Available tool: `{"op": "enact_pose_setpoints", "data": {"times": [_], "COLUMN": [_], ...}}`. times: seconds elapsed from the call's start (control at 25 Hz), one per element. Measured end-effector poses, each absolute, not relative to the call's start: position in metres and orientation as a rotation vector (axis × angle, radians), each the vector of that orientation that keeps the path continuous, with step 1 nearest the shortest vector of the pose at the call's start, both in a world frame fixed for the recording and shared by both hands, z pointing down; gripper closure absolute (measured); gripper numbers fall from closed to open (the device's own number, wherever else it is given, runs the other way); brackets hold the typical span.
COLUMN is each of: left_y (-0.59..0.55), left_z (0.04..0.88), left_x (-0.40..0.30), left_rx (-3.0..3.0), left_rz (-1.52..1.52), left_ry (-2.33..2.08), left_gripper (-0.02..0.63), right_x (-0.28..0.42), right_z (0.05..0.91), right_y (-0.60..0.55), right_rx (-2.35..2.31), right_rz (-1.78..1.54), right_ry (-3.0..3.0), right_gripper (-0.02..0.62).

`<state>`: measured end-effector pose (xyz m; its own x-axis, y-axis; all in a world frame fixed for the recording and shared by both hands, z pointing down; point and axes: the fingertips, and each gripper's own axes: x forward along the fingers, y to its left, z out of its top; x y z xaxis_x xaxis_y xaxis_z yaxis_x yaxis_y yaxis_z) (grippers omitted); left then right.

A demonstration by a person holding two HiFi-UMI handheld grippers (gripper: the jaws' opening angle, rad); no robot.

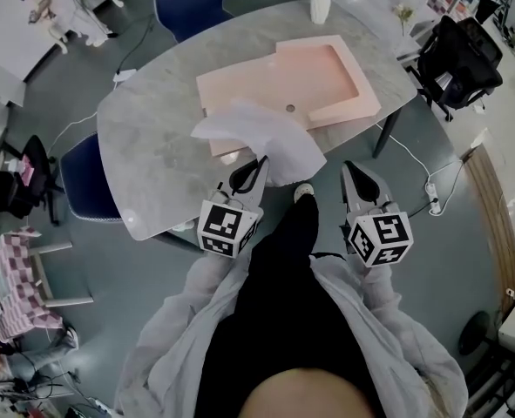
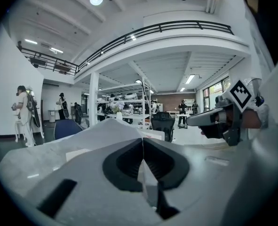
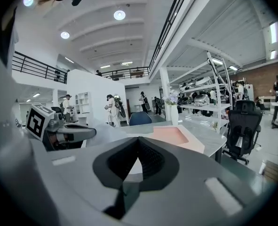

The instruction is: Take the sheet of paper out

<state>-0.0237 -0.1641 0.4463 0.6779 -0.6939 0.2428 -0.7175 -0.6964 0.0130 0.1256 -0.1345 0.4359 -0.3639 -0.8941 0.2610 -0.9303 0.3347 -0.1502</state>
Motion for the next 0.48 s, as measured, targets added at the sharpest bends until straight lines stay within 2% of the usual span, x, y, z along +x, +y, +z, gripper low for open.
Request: {"op": "enact_pose_setpoints", "data": {"times": [0.48], "left_y": [-0.160], "left_z": [0.457], "left_x": [-0.033], "left_rx": [2.710], "left_rz": [0.279], "left_ry": [-1.176], "left_gripper": [0.601], "right_x": [0.113], "right_z": [0.443], "right_y": [-0.136], "right_rx": [1.628], "right_rz": [0.419], "right_ry": [-2.477], "right_gripper": [0.588]}}
